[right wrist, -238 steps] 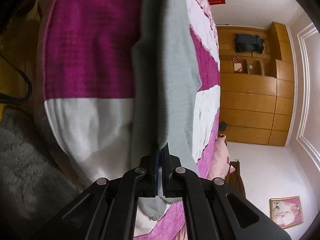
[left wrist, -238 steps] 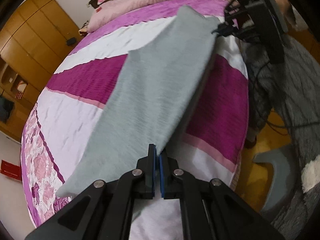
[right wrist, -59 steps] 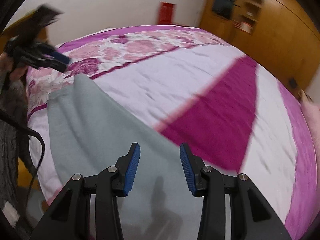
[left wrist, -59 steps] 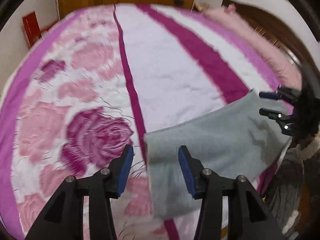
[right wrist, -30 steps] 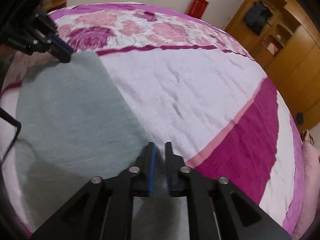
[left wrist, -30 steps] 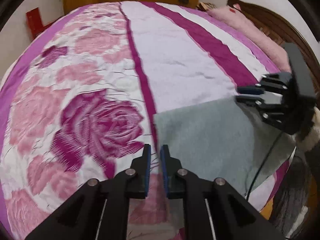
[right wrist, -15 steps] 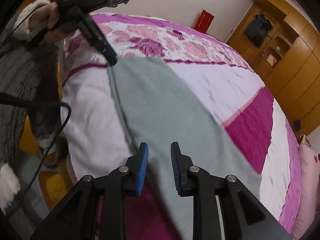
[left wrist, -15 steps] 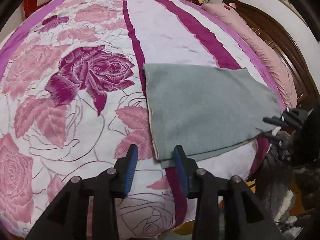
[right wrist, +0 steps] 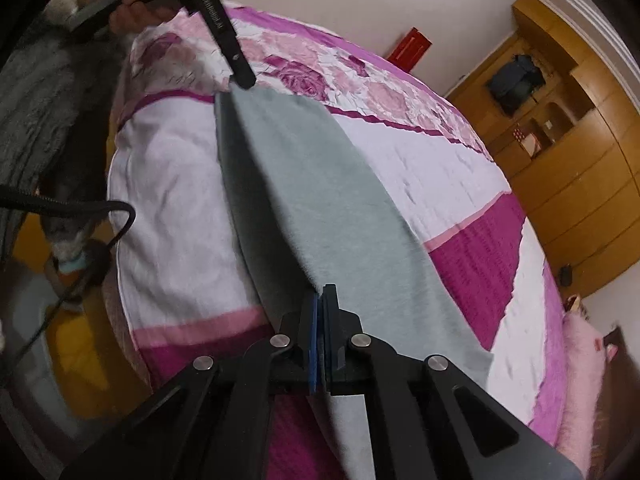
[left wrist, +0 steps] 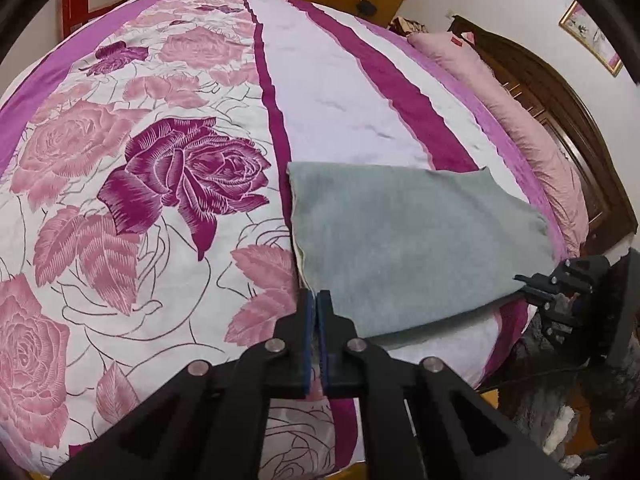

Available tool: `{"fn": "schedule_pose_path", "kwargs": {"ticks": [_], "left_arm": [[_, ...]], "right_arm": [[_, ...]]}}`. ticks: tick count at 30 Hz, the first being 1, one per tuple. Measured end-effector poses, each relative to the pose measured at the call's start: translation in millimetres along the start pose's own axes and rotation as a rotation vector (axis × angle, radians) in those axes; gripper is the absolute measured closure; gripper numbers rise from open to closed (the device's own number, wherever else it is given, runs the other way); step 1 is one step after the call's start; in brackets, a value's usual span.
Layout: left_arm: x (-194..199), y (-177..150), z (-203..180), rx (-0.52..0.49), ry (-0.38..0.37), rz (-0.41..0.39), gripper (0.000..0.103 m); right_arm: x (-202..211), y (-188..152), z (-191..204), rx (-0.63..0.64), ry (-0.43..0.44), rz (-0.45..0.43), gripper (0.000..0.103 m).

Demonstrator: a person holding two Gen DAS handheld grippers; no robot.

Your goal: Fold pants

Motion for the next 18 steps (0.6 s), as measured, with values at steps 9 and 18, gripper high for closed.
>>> {"fn": "schedule_pose_path", "kwargs": {"ticks": [9, 18], "left_arm": [[-4.0, -6.8, 0.8, -0.027, 0.03, 0.028, 0.1], [-6.6, -8.0, 19.1, 0.053, 0.008, 0.063, 0.078]], "right_arm": [[-8.8, -9.1, 17.2, 0.108, -0.001, 0.064, 0.102], [-12.3, -8.2, 22.2, 0.1, 0.006, 0.05, 0.095]]}}
Point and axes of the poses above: each gripper's, at about its wrist camera, not at the fingertips, and x roughly against the way its jaws point, z to its left, y to its top, the point moved 4 cm from there along -x, roughly the way its jaws point, and after that the axes turned 3 degrees about y, right-handed, at the moved point
